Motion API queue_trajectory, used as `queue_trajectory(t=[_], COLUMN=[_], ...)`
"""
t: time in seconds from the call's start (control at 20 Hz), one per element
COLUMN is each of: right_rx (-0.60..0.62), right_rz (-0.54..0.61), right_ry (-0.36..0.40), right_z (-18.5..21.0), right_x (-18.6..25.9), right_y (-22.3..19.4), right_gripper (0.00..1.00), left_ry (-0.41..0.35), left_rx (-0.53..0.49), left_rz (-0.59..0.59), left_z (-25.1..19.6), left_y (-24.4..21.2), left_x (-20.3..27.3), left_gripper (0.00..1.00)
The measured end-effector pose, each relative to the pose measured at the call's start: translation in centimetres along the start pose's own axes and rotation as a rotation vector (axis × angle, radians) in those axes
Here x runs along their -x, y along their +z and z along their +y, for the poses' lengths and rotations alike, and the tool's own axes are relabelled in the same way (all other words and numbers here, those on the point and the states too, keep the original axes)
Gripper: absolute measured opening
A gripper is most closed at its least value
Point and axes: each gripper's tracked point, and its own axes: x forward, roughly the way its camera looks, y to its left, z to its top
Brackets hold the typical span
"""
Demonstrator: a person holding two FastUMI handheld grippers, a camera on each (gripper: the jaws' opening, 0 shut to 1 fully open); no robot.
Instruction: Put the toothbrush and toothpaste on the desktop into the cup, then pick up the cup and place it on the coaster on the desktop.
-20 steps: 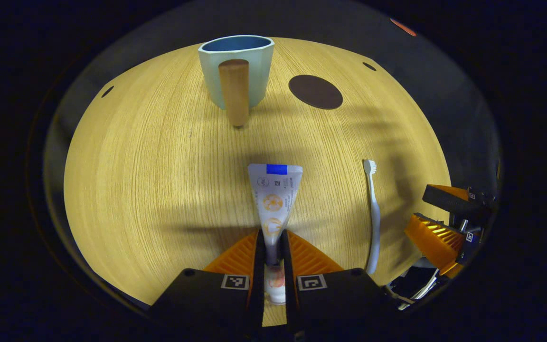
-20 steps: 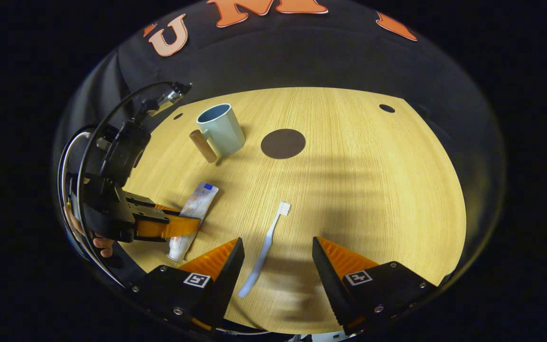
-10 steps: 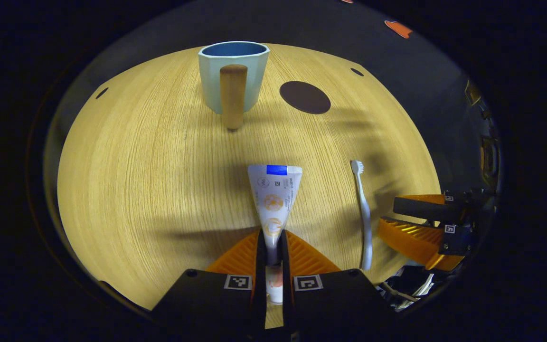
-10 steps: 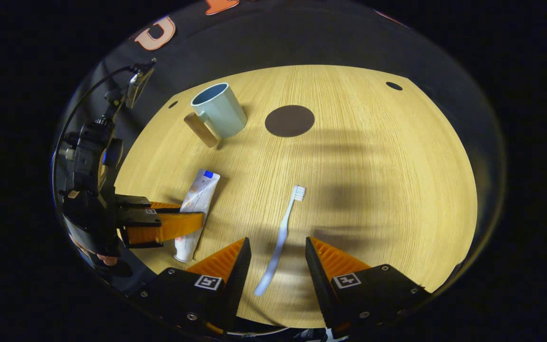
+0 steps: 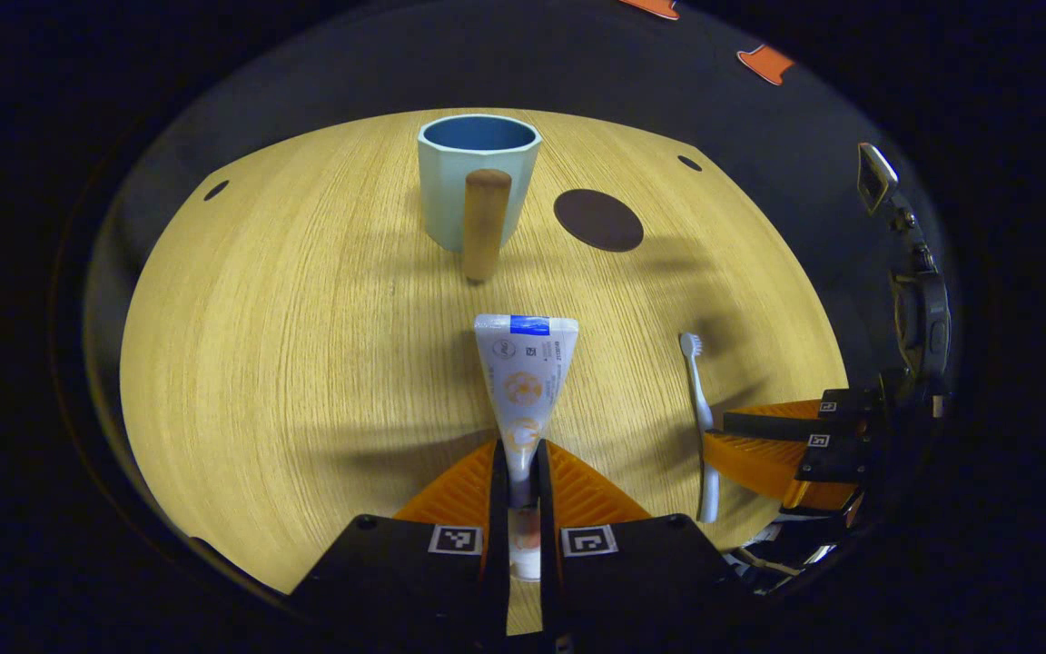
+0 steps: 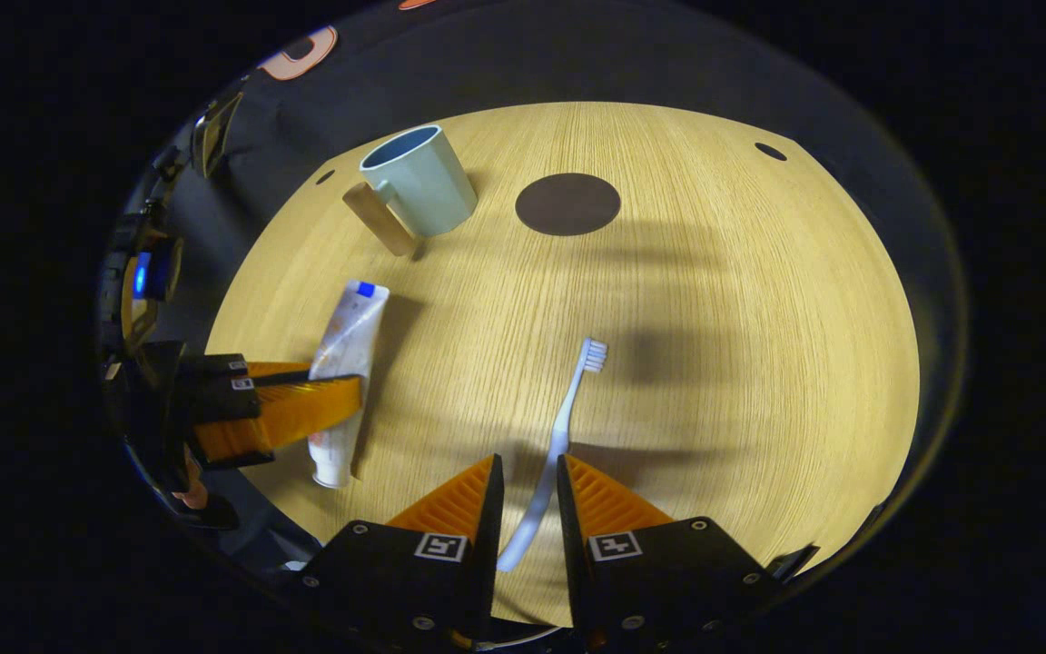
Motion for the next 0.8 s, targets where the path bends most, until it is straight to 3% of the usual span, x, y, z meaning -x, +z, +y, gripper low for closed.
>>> queue_trajectory(t=[0.35,0.45,0.6,0.8], right_rx=[0.000,0.026,0.042,0.105], right_rz=[0.018,0.008,-0.011,-0.064], right_ry=[-0.047,-0.051,-0.012,-0.027], right_z=[-0.8,-0.9,-0.2,0.0], right_x=[-1.2,-1.2,-1.3,-1.4], right_y=[0.0,0.1,0.1,0.4], right_gripper=[0.17,0.20,0.12,0.06], left_ry=[-0.028,-0.025,-0.026,-0.027], left_rx=[0.003,0.002,0.001,-0.015], left_rz=[-0.052,-0.064,-0.085,-0.113], left_z=[0.4,0.6,0.5,0.5], left_y=[1.0,1.0,1.3,1.8], left_x=[1.3,1.3,1.6,2.2], left_gripper=[0.18,0.18,0.18,0.18])
